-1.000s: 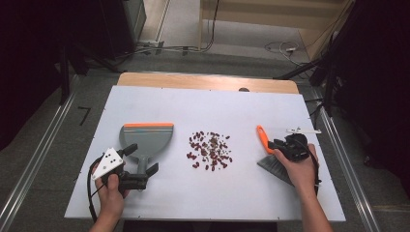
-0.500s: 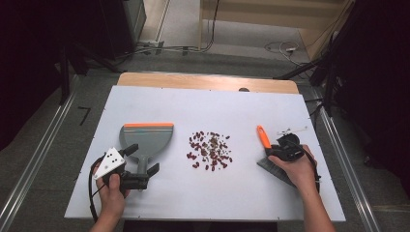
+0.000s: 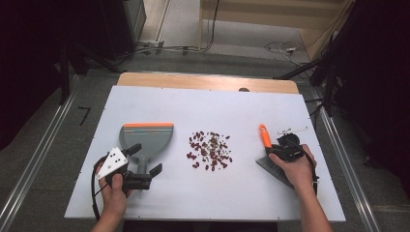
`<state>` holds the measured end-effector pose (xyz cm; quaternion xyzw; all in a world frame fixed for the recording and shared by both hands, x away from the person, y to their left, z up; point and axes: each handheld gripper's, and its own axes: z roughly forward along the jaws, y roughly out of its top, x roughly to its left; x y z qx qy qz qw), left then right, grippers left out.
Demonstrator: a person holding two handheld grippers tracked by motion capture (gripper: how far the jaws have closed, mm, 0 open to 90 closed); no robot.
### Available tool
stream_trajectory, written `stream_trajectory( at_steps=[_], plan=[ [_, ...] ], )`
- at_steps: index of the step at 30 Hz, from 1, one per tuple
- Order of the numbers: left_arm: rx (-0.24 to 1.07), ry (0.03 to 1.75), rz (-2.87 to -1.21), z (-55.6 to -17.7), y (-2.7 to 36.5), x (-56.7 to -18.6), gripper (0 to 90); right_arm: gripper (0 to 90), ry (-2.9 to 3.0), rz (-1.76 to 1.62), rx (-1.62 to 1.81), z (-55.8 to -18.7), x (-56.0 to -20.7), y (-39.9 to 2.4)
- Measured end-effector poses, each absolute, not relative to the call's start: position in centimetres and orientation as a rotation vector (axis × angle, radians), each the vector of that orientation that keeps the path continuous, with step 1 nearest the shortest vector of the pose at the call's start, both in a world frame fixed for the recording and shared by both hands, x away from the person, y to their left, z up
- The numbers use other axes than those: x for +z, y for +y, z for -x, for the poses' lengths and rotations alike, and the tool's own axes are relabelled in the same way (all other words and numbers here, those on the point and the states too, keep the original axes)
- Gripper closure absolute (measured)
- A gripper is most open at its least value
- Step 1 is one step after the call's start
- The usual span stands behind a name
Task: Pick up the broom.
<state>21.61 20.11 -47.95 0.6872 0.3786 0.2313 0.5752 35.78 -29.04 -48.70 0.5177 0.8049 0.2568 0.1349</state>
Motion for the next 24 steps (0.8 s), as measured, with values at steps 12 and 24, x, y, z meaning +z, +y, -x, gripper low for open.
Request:
stream_trajectory(
  at_steps=[12,24],
  plan=[
    [0.552,0.893,-1.608,-21.6,20.2,-47.8,0.0,67.0,2.217,-1.485,0.918,-34.8,-47.9,-29.9],
    [0.558,0.897,-1.600,-21.5,20.5,-47.8,0.0,68.2,2.052,-1.421,1.134,-33.0,-46.5,-31.0]
  ],
)
